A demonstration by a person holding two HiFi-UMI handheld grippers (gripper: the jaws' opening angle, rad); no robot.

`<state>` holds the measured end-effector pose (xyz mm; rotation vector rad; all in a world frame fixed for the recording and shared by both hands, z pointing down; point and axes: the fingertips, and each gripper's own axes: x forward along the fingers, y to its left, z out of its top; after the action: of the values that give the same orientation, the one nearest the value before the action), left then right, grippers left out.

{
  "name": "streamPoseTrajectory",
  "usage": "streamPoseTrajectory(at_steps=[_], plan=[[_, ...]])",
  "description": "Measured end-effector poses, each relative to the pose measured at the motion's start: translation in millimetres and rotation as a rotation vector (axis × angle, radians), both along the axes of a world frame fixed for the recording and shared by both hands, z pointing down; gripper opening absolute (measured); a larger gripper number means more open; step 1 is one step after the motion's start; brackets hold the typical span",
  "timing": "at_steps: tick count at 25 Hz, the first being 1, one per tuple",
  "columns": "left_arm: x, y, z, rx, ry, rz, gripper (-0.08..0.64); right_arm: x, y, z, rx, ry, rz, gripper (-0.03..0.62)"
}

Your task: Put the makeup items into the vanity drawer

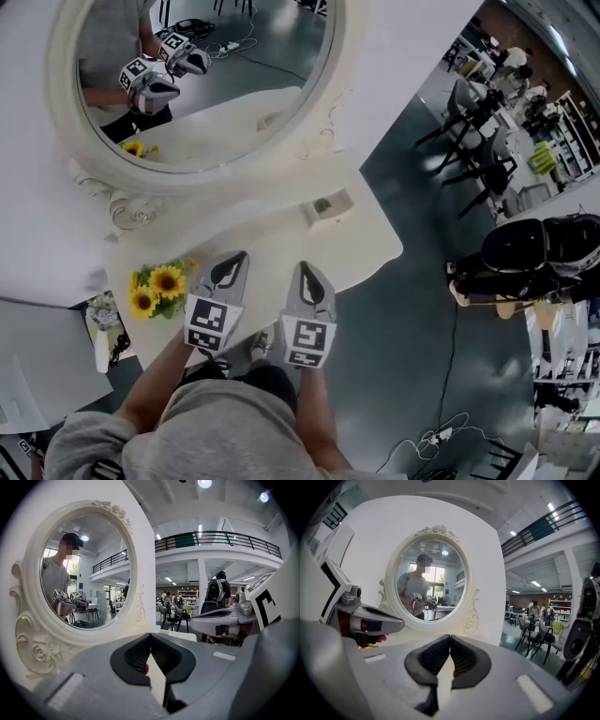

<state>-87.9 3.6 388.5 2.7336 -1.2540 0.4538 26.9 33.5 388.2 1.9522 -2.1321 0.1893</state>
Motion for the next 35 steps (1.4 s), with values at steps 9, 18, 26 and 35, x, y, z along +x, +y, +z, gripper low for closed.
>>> streamPoseTrajectory(at_steps=[9,18,26,35], plan=[[-20,0,9,-0.013,-0.008,-0.064,0.011,-14,-10,6,-0.010,-0.001,-0.068,0.006],[-78,-3,28,-0.063,-0.025,-0.248,0.011,-82,-36,26,-0.051,-0.014,-0.279,0.006],[-111,3,58,-0.130,-0.032,-0.385,0.011,-126,-49,64,-0.124,-0.008,-0.445,0.006],[-130,9,100,-0.205,-0.032,-0.487,0.011,-151,-54,116,-0.208,0.015,-0.572,0.006]])
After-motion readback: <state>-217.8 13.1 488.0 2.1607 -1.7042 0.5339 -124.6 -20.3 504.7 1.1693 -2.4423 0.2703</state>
